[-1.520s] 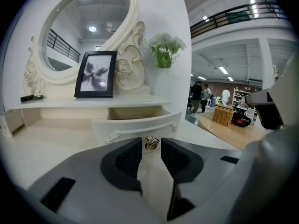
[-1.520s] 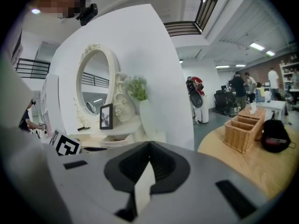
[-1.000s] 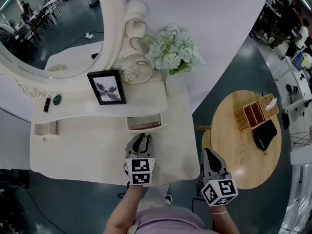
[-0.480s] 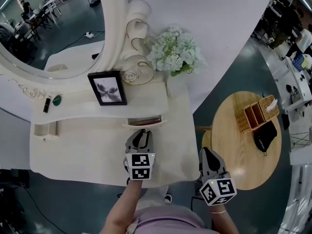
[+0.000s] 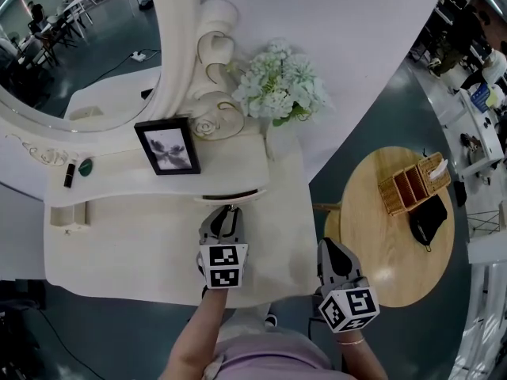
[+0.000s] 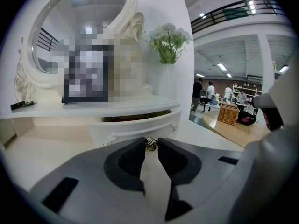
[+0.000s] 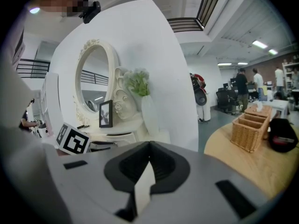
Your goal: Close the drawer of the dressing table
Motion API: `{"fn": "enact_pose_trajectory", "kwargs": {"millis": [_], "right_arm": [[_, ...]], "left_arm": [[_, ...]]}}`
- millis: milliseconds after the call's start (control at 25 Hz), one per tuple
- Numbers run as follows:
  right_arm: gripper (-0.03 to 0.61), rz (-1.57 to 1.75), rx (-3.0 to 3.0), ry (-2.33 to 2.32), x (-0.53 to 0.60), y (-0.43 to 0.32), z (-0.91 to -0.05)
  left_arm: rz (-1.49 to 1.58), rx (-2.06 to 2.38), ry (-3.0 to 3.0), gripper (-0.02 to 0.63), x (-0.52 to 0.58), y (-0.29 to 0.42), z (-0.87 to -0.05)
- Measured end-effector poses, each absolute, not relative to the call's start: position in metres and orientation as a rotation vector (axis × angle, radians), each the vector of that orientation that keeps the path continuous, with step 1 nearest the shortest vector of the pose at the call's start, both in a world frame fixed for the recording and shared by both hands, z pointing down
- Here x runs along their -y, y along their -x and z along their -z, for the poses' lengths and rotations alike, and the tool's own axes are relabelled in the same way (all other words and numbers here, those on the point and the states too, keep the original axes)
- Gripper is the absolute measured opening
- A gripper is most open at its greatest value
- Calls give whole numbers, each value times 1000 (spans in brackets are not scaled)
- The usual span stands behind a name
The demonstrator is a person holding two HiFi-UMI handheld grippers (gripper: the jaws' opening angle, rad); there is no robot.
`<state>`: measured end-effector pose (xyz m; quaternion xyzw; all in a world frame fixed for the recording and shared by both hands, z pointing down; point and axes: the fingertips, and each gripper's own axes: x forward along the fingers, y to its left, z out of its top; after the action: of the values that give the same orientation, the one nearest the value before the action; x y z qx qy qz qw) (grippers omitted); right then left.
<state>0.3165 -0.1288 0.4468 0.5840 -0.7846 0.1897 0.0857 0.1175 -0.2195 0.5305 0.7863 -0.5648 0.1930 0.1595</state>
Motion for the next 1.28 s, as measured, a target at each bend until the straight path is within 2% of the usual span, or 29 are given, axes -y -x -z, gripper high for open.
{"fn": "enact_pose_trajectory", "kwargs": {"millis": [1280], "right_arm": [[3, -546, 2371, -1695, 138, -311, -442]], "left_arm": [[-569, 1664, -2229, 87, 249, -111, -530]]}}
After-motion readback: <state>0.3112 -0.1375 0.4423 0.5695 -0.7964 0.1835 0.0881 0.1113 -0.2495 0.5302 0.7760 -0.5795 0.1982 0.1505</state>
